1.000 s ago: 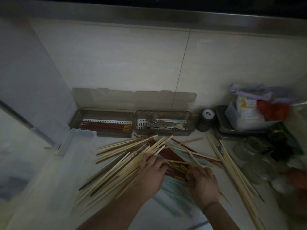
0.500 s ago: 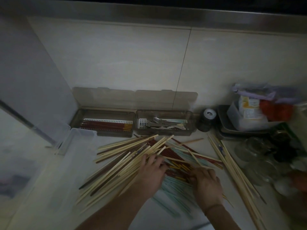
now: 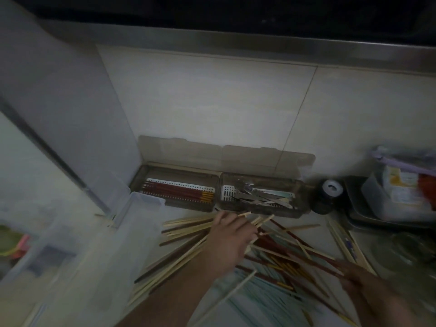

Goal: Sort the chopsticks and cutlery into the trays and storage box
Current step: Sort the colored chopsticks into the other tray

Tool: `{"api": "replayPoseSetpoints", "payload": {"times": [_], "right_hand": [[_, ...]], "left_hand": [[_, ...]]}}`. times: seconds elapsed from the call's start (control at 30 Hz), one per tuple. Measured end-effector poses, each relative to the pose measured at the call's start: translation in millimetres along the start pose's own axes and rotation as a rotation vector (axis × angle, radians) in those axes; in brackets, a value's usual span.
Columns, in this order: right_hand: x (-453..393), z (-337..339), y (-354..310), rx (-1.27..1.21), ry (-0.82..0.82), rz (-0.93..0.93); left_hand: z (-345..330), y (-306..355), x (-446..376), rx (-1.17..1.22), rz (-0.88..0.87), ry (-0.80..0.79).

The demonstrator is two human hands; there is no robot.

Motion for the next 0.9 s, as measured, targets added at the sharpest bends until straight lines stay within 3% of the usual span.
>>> {"api": "replayPoseSetpoints", "payload": {"times": [0.13, 0.23, 0.33, 0.47, 0.6, 0.9], "right_hand": [[-37, -19, -39, 0.041, -0.057, 0.079], [-74, -46, -65, 0.055, -0.096, 0.089], [-115, -85, -108, 0.167, -0.111, 0.139], [-157, -146, -179, 0.314, -0.200, 0.258], [-172, -202, -216, 0.346, -0.276, 0.385], [-179, -248, -220, 0.539, -0.461, 0.431]], "left_hand": [[44, -60, 0, -0.007, 0.115, 0.011], [71, -129, 18, -0.111, 0.457, 0.047], [67, -179, 48, -0.269, 0.721, -0.153], [54, -190, 65, -0.307, 0.756, -0.319], [53, -189, 66, -0.327, 0.744, -0.287], [53, -185, 66, -0.357, 0.737, -0.200]]}}
Point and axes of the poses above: each hand's wrist, its own x-axis away from the middle knuckle, its own z-axis out of the back of the hand, y = z × x, the point moved 10 cm from there along -x, towards the middle knuckle, and after that the axes turned 8 degrees about -y, right-handed, at the moved point
